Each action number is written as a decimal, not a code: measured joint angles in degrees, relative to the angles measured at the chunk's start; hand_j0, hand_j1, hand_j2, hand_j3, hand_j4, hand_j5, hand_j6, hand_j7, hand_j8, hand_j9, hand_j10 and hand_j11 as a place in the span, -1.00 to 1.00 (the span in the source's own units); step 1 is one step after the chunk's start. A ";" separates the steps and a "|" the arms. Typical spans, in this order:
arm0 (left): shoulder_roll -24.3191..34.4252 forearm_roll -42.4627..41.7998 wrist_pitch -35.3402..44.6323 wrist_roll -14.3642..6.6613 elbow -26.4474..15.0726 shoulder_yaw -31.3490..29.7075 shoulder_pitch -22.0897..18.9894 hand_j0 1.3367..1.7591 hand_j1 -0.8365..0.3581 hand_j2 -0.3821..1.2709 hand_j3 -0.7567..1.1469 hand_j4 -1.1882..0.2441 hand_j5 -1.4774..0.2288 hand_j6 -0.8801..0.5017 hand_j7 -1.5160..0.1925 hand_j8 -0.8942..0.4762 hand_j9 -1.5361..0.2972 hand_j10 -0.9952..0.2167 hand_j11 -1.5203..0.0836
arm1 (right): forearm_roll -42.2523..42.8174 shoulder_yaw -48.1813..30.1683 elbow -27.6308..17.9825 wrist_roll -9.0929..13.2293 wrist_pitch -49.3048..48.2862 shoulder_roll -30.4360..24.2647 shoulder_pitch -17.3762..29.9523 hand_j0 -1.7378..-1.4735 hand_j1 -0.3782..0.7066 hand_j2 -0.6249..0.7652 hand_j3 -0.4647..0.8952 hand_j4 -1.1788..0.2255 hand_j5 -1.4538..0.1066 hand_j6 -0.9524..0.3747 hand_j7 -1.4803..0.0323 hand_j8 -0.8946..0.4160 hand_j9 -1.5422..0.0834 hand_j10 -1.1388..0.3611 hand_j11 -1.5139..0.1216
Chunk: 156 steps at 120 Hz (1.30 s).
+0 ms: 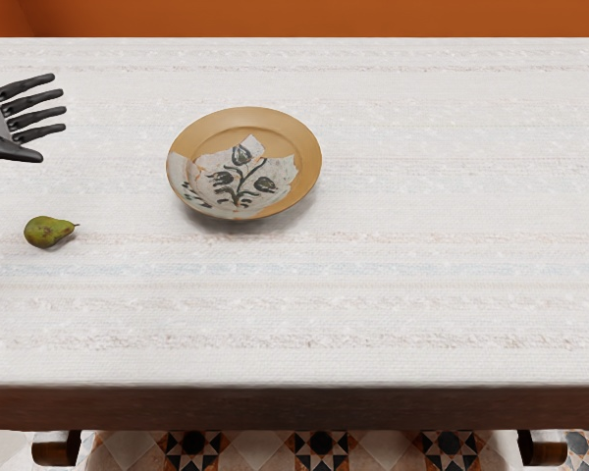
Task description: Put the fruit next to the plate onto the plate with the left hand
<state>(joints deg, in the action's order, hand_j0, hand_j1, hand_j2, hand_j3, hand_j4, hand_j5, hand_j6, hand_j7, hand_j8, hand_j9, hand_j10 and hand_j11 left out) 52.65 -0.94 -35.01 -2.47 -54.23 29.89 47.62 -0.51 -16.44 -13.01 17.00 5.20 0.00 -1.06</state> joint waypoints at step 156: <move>-8.95 71.94 48.60 -32.45 -21.32 -18.44 4.67 0.52 0.86 -0.52 -0.20 0.56 0.63 0.17 0.67 0.20 0.58 0.53 0.79 | -0.02 -0.02 0.03 0.00 0.08 0.00 0.00 -0.40 -0.95 -0.10 -0.32 0.68 0.86 0.44 0.96 0.37 0.90 0.52 0.85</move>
<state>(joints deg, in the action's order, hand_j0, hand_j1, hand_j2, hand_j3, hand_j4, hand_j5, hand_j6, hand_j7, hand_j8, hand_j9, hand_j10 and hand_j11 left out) 43.70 70.99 13.59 -34.92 -75.56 11.45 52.29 -0.53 -16.47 -12.97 17.01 5.27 0.00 -1.06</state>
